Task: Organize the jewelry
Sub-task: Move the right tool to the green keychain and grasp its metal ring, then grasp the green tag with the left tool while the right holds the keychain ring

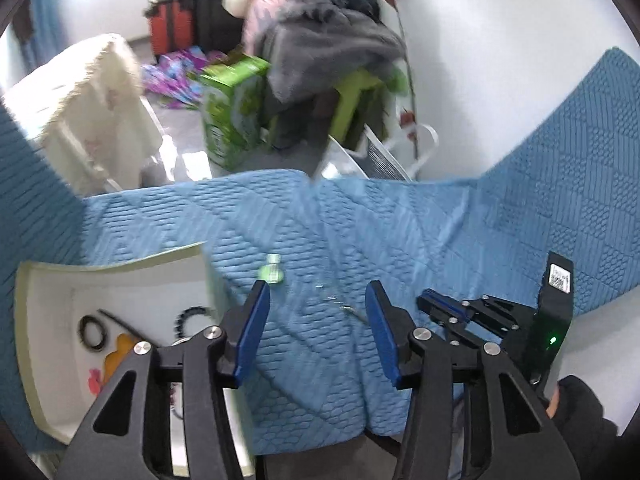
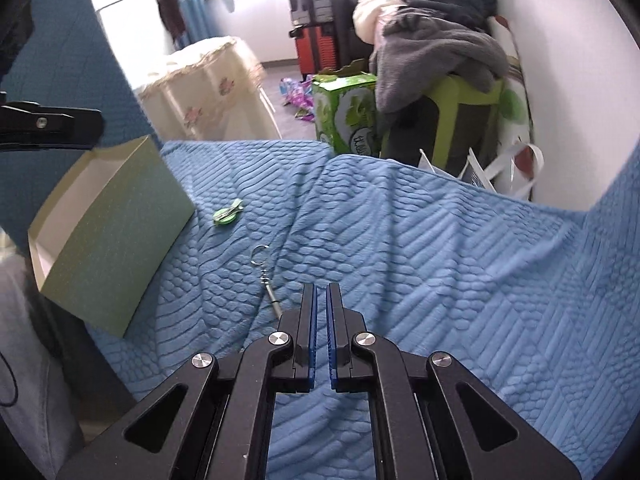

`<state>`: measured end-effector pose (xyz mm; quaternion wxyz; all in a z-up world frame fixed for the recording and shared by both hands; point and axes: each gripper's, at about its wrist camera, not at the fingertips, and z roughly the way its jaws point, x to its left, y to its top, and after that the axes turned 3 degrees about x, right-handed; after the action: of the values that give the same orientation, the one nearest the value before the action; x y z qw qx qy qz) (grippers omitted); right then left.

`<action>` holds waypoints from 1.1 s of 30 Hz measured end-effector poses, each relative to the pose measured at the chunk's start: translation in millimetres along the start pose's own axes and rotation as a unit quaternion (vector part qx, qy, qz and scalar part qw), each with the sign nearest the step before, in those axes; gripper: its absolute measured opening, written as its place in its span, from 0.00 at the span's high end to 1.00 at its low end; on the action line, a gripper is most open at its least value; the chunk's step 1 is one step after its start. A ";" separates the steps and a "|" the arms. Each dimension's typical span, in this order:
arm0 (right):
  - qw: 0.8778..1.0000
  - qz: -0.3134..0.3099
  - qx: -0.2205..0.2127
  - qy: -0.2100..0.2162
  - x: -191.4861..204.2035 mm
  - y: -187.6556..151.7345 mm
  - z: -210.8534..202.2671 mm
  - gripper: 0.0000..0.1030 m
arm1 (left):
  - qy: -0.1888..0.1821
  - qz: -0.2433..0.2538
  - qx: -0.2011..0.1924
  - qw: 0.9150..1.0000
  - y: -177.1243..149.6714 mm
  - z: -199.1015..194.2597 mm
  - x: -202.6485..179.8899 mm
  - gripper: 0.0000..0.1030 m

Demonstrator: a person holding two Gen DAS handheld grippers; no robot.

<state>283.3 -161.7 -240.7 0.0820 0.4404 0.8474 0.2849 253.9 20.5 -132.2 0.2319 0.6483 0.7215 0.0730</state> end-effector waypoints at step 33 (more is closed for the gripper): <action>0.993 0.075 0.004 0.096 -43.6 -2.6 3.3 0.96 | 0.208 0.056 0.233 0.948 37.1 183.9 -3.8 0.66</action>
<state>308.9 -196.1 -249.7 -0.0230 0.4733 0.8173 0.3278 366.4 -13.6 -278.3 -0.0849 0.6941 0.7132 0.0489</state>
